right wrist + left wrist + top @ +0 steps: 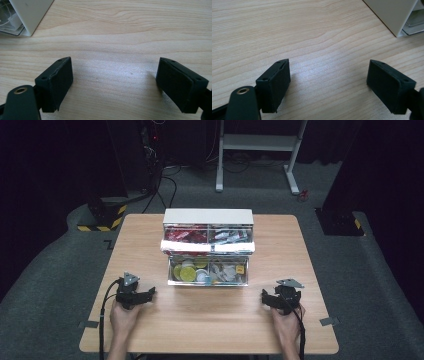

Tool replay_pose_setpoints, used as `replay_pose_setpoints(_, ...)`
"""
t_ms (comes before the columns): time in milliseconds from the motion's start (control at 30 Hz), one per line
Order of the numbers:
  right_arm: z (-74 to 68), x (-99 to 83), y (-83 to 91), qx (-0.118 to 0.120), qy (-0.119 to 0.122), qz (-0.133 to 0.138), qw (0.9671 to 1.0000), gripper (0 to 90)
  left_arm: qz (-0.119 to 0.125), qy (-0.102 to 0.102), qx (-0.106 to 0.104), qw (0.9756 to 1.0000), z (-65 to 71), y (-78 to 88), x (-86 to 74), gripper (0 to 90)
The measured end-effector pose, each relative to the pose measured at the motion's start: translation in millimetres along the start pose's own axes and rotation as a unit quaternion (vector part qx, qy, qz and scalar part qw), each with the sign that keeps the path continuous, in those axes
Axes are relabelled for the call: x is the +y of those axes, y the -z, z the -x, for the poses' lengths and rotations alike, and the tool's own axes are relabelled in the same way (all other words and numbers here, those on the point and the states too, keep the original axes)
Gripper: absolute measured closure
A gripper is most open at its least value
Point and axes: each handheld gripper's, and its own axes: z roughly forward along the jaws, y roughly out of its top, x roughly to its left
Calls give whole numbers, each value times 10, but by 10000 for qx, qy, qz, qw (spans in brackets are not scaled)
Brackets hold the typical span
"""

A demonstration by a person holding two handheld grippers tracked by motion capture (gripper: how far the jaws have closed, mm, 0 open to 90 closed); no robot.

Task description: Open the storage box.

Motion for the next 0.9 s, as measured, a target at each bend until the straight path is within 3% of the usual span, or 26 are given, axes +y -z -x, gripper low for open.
replay_pose_setpoints(333, -4, -3, 7, 22, -59, -21, 10000, 146, 1, 1, -2, 10000, 0, 0, 0, 193)
replay_pose_setpoints(600, -6, -5, 44, 97, -31, 2, 9999, 241, 3, 0, -2, 10000, 0, 0, 0, 194)
replay_pose_setpoints(667, -1, -27, 70, 239, -147, 82, 9996, 251, 7, -10, -3, 10000, 0, 0, -1, 195)
replay_pose_setpoints(900, -7, -12, 209, 502, -205, 313, 9980, 293, 9, -10, -3, 10000, 0, 1, -1, 196)
